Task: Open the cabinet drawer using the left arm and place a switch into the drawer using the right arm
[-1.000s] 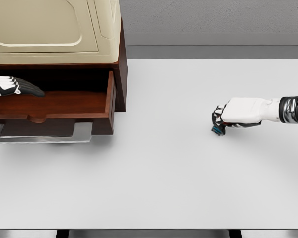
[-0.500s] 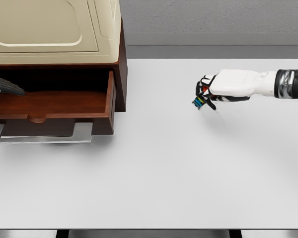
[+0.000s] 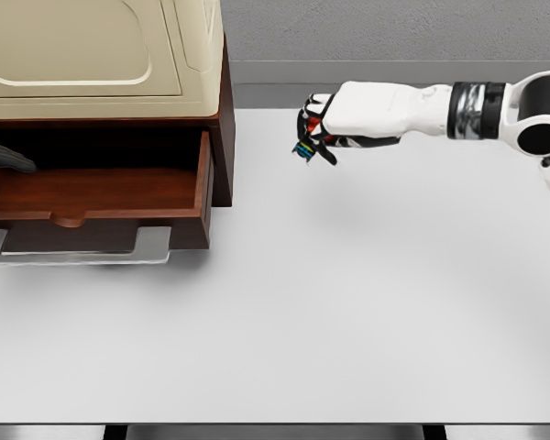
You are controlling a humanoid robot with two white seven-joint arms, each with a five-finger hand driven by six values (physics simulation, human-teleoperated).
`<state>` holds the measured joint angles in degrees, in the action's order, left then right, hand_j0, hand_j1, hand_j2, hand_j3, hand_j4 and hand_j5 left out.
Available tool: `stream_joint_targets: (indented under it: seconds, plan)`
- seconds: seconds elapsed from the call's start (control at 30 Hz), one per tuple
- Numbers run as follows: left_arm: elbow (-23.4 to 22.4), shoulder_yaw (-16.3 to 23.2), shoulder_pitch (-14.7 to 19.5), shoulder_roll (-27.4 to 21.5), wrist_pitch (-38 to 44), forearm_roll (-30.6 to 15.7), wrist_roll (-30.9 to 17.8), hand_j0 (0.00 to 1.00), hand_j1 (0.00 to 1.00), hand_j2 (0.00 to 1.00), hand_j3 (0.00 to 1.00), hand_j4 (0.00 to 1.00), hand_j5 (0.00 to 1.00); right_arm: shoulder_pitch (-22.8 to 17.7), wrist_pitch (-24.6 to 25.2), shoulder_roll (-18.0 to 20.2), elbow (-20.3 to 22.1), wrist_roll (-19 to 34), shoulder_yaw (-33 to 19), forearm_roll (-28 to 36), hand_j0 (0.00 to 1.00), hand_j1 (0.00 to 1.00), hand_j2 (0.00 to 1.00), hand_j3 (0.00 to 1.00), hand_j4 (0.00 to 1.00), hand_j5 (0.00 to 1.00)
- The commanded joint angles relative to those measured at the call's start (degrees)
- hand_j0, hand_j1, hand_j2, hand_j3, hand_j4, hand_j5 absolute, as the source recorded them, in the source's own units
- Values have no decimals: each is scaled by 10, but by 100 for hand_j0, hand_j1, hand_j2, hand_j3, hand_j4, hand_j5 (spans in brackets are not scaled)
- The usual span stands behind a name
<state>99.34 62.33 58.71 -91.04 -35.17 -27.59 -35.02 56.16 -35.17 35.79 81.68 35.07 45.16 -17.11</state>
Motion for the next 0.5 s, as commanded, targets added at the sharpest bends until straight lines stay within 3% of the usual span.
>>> stream_joint_targets:
  seconds: [0.0, 0.47]
  plan:
    - [0, 0, 0, -1, 2, -4, 0, 100, 100, 100, 100, 100, 100, 2, 2, -9, 8, -1, 13, 14, 19, 19, 19, 19, 19, 19]
    - [0, 0, -1, -3, 2, -4, 0, 100, 100, 100, 100, 100, 100, 82, 2, -36, 62, -1, 78, 49, 19, 19, 19, 19, 19, 19]
